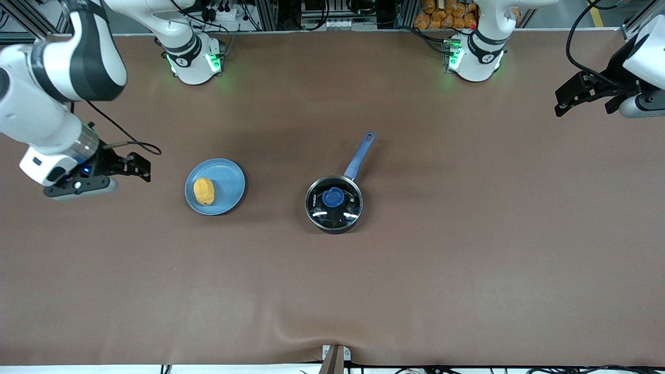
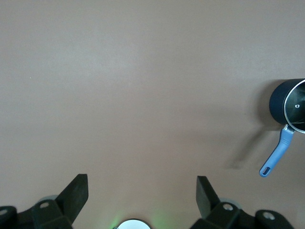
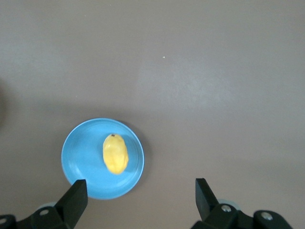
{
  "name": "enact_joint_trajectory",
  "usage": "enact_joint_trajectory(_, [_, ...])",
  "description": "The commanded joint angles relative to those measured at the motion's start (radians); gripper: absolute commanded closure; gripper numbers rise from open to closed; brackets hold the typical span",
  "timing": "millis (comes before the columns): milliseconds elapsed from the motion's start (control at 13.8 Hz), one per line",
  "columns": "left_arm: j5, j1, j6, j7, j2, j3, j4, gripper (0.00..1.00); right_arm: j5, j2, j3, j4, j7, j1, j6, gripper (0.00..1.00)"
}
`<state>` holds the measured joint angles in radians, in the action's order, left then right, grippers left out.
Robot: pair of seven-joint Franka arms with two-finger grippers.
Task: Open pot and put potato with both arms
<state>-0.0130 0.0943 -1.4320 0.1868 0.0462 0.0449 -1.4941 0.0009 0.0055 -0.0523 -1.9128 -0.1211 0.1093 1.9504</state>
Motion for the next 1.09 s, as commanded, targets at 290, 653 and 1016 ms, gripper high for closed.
enact_joint_trajectory(290, [0.016, -0.008, 0.007, -0.018, 0.001, 0.001, 0.009, 0.0, -0.001, -0.022, 0.002, 0.241, 0.015, -0.016, -0.3, 0.0])
enact_joint_trajectory(653, [0.016, -0.004, 0.007, -0.018, 0.001, 0.001, 0.009, 0.0, 0.001, -0.019, 0.002, 0.236, 0.017, -0.016, -0.304, 0.0])
enact_joint_trajectory(1016, [0.016, -0.002, 0.007, -0.018, 0.001, 0.001, 0.009, 0.0, 0.001, -0.019, 0.002, 0.235, 0.017, -0.016, -0.306, 0.0])
